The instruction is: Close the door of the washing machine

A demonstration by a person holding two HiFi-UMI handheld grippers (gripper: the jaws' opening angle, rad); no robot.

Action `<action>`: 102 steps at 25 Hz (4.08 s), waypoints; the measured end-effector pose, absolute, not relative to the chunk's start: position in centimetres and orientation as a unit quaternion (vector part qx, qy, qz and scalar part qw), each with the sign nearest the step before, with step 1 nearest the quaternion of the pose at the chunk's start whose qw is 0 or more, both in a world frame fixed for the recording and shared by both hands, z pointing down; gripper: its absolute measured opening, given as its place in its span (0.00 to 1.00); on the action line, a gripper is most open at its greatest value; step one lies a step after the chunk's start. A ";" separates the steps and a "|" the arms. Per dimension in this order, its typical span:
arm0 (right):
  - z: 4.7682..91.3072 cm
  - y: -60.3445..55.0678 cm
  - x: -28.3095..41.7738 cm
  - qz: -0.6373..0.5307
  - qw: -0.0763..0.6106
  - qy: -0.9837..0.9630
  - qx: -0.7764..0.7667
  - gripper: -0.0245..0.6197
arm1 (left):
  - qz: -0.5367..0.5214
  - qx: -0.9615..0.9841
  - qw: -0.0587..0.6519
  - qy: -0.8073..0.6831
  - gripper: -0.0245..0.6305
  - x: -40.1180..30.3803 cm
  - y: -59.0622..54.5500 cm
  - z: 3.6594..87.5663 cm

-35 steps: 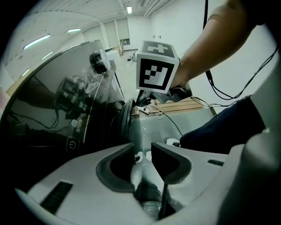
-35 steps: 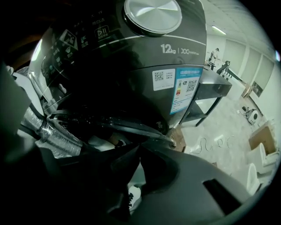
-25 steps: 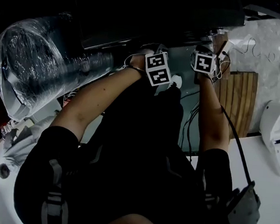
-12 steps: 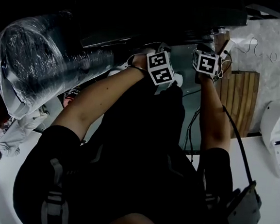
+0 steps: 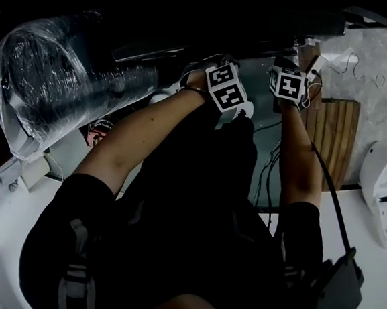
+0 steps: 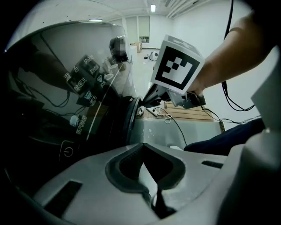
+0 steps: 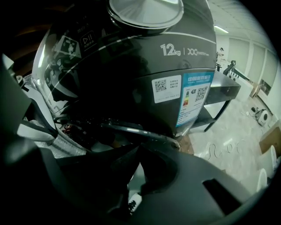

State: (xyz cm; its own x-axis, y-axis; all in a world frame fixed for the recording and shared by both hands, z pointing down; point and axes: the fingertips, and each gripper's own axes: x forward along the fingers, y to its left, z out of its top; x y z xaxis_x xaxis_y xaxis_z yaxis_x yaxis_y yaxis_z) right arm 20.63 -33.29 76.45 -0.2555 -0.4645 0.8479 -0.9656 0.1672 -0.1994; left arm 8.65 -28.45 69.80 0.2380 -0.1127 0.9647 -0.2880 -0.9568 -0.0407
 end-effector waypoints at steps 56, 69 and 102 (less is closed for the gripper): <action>38.0 -31.4 16.9 0.168 0.180 -0.849 0.467 0.05 | 0.115 0.849 0.198 -0.477 0.04 -5.0 -27.9 36.2; 21.5 -28.3 7.5 0.083 0.067 -0.875 0.472 0.05 | 0.046 0.855 0.052 -0.514 0.04 -17.0 -23.8 22.0; 15.0 -26.1 3.3 0.009 0.034 -0.863 0.504 0.04 | 0.002 0.822 0.004 -0.570 0.04 -26.5 -23.2 15.6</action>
